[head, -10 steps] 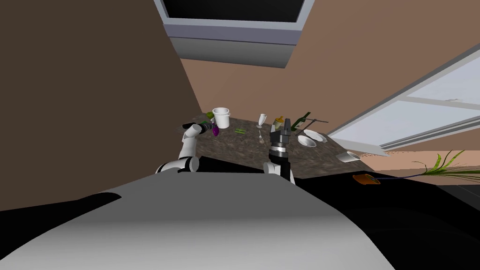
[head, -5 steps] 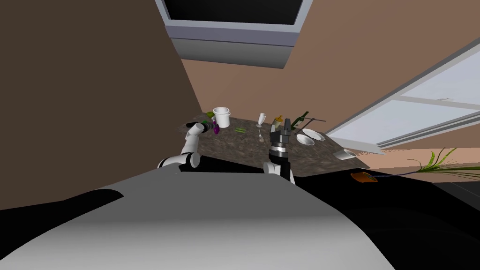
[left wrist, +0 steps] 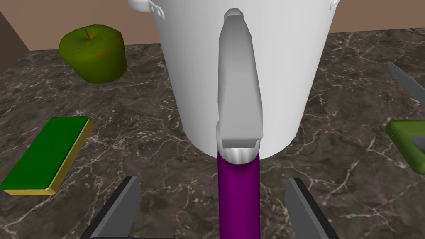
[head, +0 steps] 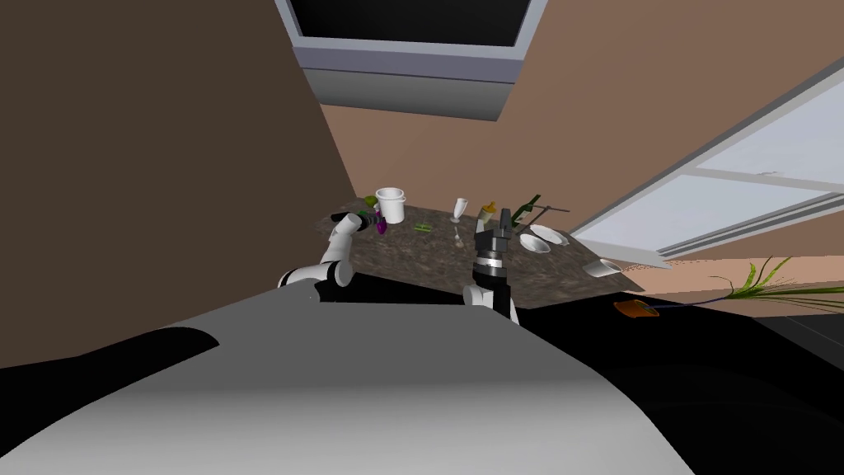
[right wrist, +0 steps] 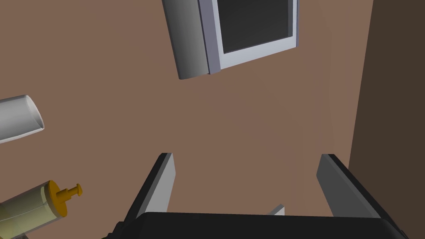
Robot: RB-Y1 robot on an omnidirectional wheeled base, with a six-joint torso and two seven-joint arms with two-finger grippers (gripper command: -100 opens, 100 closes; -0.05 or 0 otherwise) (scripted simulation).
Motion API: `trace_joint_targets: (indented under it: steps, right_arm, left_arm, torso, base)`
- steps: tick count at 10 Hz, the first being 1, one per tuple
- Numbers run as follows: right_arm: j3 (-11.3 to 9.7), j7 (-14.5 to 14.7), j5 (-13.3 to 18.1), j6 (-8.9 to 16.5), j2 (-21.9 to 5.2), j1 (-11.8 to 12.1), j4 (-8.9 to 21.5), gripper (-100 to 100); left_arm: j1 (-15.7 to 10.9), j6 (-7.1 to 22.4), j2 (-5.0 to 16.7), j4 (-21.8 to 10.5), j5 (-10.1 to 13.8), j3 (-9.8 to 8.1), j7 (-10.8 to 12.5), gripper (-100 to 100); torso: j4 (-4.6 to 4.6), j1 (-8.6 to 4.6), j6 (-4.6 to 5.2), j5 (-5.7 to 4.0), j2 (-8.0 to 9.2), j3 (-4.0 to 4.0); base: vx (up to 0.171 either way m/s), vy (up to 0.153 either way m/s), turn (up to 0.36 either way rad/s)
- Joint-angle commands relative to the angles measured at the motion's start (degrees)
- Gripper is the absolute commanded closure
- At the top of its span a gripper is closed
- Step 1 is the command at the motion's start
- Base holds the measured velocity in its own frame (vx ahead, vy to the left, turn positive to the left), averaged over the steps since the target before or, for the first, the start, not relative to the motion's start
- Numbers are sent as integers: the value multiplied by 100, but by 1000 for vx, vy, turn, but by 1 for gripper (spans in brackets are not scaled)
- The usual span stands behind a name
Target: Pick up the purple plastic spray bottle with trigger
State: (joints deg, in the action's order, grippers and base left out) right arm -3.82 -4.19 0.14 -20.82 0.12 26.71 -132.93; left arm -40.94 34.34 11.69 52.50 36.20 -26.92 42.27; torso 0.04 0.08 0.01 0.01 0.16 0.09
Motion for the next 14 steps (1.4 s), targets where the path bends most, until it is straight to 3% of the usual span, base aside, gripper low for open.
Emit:
trace_joint_targets:
  steps: [1, 4, 5, 6, 10, 11, 12, 13, 14]
  right_arm:
    - [0, 0, 0, 0, 0, 0, 0, 0]
    - [0, 0, 0, 0, 0, 1, 0, 0]
    - [0, 0, 0, 0, 0, 1, 0, 0]
    - [0, 0, 0, 0, 0, 0, 0, 0]
    - [0, 0, 0, 0, 0, 1, 0, 0]
    - [0, 0, 0, 0, 0, 1, 0, 0]
    - [0, 0, 0, 0, 0, 0, 0, 0]
    - [0, 0, 0, 0, 0, 0, 0, 0]
    - [0, 0, 0, 0, 0, 0, 0, 0]
  left_arm:
    - [-286, -245, 27, -286, 0, -17, -88, -100]
    - [-349, -245, 27, -727, 0, -17, -88, -100]
    - [-655, -546, 120, -949, -11, -61, -226, -100]
    - [-847, -587, 120, -1161, -11, -61, -226, -100]
    - [-856, -587, 120, -1525, -11, -61, -226, -100]
    - [-1140, -893, 213, -1765, -23, -105, -363, -100]
    - [-1362, -929, 213, -2150, -23, -105, -363, -100]
    - [-1363, -929, 213, -2348, -23, -105, -363, -100]
    - [-1377, -960, 227, -2299, 22, -103, -425, -100]
  torso:
    - [0, 0, 0, 0, 0, 0]
    - [-3, -6, -1, 0, -10, -5]
    - [-5, -7, -2, 0, -18, -10]
    - [0, -2, 0, 0, 3, 1]
    - [-4, -8, -2, 0, -17, -9]
    - [-6, -8, -2, 0, -20, -12]
    - [0, -6, -1, -1, 1, 0]
    - [3, -2, -1, 0, 12, 8]
    - [1, -2, -1, 1, 3, 3]
  base:
    - [-95, 26, -27]
    - [-16, 4, 0]
    - [-77, 21, -29]
    - [-86, 26, -28]
    - [-10, 3, 0]
    - [-75, 6, -37]
    - [-97, 22, -19]
    - [-48, 22, 0]
    - [-14, 8, -4]
